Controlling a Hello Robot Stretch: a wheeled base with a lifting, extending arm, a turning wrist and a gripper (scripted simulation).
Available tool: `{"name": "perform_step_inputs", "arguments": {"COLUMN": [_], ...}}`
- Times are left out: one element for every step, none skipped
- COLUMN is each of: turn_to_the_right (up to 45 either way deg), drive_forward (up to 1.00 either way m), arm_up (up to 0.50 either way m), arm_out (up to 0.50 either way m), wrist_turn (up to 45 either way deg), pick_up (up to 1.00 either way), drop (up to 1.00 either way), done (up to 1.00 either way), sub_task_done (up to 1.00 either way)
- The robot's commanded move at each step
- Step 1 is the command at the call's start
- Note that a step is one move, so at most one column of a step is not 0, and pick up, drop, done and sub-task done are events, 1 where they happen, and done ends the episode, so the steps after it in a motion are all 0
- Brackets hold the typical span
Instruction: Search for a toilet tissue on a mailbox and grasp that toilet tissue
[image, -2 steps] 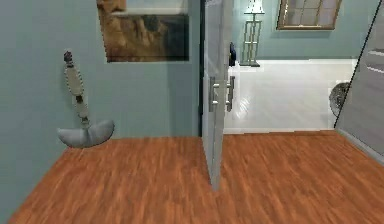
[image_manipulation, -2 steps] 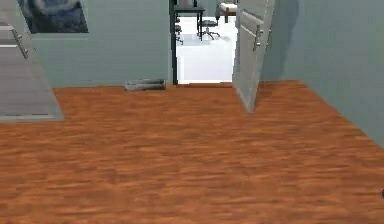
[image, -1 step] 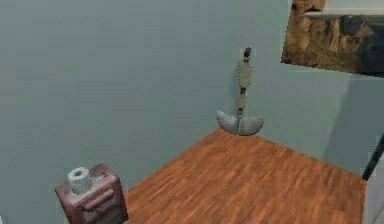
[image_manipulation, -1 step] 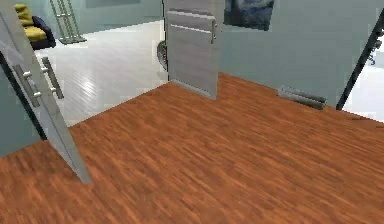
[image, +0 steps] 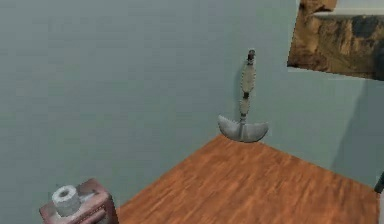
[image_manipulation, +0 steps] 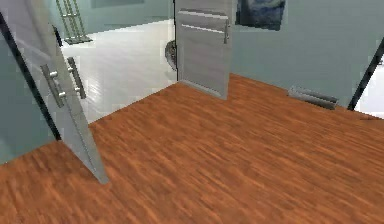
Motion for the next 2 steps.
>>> {"name": "perform_step_inputs", "arguments": {"turn_to_the_right": [45.0,36.0], "drive_forward": [0.00,0.00], "arm_up": [0.00,0.00], "arm_out": [0.00,0.00], "wrist_turn": [0.0,0.0], "pick_up": [0.00,0.00], "drop": [0.00,0.00], "done": [0.00,0.00], "sub_task_done": [0.00,0.00]}}
